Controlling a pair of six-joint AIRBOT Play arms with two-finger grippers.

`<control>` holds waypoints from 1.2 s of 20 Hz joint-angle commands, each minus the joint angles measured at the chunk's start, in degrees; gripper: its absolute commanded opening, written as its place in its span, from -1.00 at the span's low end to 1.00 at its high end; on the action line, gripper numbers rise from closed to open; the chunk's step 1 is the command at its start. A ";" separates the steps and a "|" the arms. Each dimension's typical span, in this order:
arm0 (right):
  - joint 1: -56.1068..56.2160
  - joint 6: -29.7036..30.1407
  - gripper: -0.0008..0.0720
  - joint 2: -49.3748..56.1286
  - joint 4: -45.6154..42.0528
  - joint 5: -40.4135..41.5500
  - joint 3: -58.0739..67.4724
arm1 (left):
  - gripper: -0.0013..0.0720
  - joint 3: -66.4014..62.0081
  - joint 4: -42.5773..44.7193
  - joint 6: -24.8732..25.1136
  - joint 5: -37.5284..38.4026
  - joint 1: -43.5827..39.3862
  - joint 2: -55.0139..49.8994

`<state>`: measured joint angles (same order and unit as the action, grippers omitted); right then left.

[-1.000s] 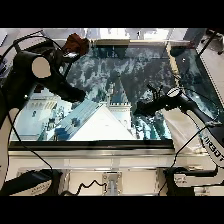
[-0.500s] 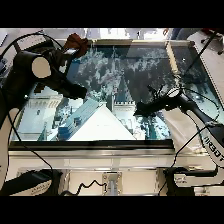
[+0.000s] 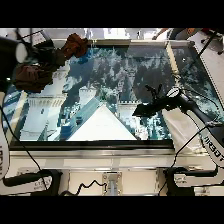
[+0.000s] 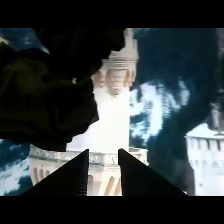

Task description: Fold the shirts.

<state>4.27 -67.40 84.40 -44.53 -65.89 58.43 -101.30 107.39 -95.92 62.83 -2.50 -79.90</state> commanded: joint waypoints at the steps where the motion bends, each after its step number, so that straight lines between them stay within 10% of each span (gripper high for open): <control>1: 0.00 4.22 0.22 0.02 7.93 6.82 0.00 | -0.35 -3.23 -14.56 -0.28 -3.91 16.94 -5.57; 3: 0.00 4.68 0.22 0.07 8.74 7.65 0.00 | -0.30 -4.76 -21.40 0.15 -2.14 24.98 -10.56; 5: 0.00 4.66 0.22 0.07 9.07 9.60 0.02 | 0.19 -6.54 -25.94 3.80 0.72 29.59 -15.91; 24: 0.02 5.27 0.22 0.07 17.57 13.68 0.02 | 0.13 -18.75 -22.05 5.95 -10.12 27.41 -47.58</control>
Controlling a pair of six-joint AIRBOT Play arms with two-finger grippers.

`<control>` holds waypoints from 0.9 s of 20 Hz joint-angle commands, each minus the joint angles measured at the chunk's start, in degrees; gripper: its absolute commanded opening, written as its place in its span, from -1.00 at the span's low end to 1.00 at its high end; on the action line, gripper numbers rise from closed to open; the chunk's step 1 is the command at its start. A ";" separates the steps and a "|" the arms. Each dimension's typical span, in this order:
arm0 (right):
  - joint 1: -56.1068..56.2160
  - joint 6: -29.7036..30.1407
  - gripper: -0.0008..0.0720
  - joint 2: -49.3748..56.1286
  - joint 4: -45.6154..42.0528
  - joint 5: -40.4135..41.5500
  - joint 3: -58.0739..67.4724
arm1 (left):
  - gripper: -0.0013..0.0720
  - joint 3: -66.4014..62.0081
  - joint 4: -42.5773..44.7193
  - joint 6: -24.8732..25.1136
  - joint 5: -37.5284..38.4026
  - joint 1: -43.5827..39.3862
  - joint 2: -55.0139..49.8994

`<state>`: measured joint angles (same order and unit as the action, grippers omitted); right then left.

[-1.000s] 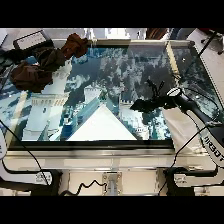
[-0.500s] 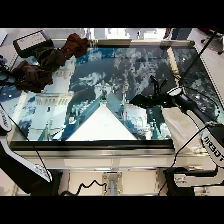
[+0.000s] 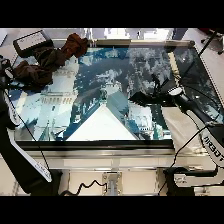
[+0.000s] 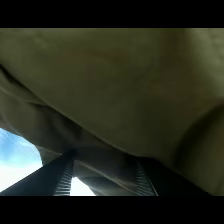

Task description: Fold the shirts.

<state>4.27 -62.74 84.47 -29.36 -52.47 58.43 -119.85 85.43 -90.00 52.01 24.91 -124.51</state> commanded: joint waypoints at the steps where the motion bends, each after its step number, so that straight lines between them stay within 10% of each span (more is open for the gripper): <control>1: 0.04 1.31 0.22 0.00 3.50 0.24 0.02 | 0.12 -0.20 -0.46 0.07 2.21 0.00 -3.98; 3: 0.48 2.75 0.21 0.00 5.68 0.48 0.02 | -0.01 -0.17 -0.59 0.35 4.94 0.00 -5.35; 5: 1.66 2.84 0.21 0.00 6.29 0.87 0.02 | -0.91 -0.20 -1.27 0.72 5.29 0.00 -5.46; 11: 3.30 3.67 0.12 0.00 6.32 3.28 0.02 | -0.94 -0.31 -8.57 1.95 8.17 0.09 -3.61; 18: 3.19 5.75 0.04 0.00 6.21 7.02 0.02 | -0.95 -0.24 -39.21 17.03 16.48 -3.30 7.72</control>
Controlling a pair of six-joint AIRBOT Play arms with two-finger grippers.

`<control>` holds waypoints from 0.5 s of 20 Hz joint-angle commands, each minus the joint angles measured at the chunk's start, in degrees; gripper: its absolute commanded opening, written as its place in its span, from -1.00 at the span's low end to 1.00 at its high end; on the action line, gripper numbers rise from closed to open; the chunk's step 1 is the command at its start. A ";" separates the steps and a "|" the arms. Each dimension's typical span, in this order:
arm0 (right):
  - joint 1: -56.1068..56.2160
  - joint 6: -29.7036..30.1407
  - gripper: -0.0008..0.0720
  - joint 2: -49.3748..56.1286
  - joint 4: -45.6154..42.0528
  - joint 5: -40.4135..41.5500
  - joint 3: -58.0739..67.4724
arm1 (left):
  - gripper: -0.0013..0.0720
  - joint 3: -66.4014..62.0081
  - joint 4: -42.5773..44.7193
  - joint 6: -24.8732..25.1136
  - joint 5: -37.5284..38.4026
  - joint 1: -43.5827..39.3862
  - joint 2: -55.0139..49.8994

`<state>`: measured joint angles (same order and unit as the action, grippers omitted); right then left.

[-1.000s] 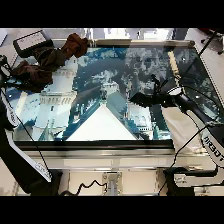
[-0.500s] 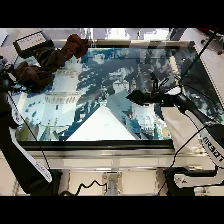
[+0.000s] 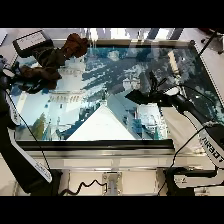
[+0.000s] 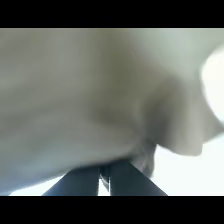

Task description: Fold the shirts.

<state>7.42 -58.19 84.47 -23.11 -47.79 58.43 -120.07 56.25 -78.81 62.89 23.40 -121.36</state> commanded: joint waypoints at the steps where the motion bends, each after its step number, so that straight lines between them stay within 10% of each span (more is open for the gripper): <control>1: 0.04 1.51 0.04 0.00 -0.11 3.50 0.02 | -0.95 -0.02 -11.17 6.60 8.72 -3.74 6.91; 6: -0.02 2.60 0.04 0.00 -0.76 6.23 0.04 | -0.95 2.73 -20.04 10.27 17.31 -18.69 14.53; 10: -1.46 2.45 0.04 -0.02 -2.93 3.48 0.04 | -0.95 3.43 -6.71 4.79 18.43 -34.88 14.86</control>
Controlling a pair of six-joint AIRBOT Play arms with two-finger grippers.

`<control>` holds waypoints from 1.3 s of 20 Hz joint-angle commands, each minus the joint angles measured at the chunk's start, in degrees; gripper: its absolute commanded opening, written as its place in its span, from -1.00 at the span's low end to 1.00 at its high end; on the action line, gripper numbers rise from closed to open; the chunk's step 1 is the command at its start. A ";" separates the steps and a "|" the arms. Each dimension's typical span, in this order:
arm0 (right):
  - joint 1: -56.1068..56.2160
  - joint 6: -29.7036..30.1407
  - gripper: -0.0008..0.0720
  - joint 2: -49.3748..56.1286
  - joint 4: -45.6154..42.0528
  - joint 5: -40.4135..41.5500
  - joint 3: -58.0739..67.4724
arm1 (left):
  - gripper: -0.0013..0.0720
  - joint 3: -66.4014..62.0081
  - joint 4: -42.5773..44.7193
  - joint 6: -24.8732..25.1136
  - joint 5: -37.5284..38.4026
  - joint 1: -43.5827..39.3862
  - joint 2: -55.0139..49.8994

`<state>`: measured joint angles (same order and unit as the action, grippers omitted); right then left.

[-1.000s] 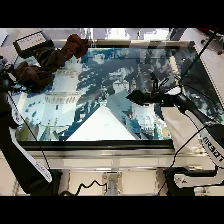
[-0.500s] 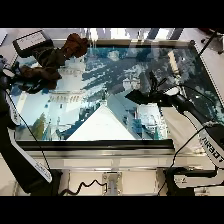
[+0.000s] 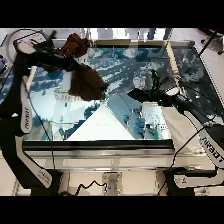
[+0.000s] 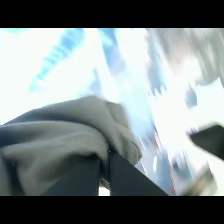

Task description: Fold the shirts.

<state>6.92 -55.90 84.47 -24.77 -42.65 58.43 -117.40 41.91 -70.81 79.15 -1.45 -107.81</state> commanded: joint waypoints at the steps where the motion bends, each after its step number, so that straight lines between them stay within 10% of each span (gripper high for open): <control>1: -2.34 0.15 0.04 -0.04 -1.29 -4.00 0.02 | -0.95 1.77 14.29 -5.40 2.82 -13.81 1.31; 18: -15.17 2.01 0.04 -0.13 -2.25 -22.38 0.02 | -0.89 20.98 35.78 -15.72 12.00 -27.12 -1.75; 22: -15.17 3.50 0.06 -0.13 -2.23 -22.58 0.02 | 0.72 16.61 28.85 -14.71 12.02 -27.12 -1.73; 26: -15.17 3.72 0.06 -0.13 -2.25 -22.93 0.02 | 0.76 8.57 28.04 -14.73 12.26 -26.93 -0.79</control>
<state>-8.23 -52.69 84.36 -27.05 -65.17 58.43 -103.83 71.53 -85.67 91.22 -28.53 -109.21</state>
